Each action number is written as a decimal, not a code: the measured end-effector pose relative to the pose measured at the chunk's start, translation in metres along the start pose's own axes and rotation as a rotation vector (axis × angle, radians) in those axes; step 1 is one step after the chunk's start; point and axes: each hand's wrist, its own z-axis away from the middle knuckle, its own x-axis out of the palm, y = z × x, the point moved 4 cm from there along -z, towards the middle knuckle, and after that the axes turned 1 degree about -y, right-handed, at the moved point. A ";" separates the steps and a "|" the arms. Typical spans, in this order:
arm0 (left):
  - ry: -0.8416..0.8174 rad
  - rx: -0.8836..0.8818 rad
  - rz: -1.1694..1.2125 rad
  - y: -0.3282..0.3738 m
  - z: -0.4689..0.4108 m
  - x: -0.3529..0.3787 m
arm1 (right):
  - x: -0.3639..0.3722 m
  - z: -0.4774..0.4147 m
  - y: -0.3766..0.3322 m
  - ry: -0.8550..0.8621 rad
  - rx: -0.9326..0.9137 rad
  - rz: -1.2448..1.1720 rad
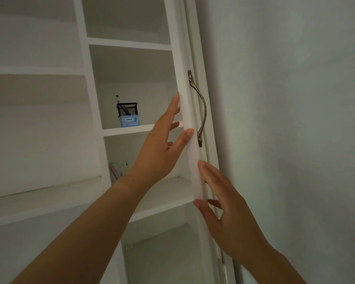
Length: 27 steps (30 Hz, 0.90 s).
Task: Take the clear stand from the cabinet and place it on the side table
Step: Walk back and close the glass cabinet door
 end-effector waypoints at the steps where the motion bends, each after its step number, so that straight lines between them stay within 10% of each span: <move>1: -0.002 0.001 -0.010 -0.004 0.001 -0.005 | 0.006 -0.002 -0.003 0.004 -0.003 0.016; 27: 0.037 -0.260 -0.380 -0.137 0.040 -0.118 | 0.149 -0.076 0.001 -0.172 0.002 0.138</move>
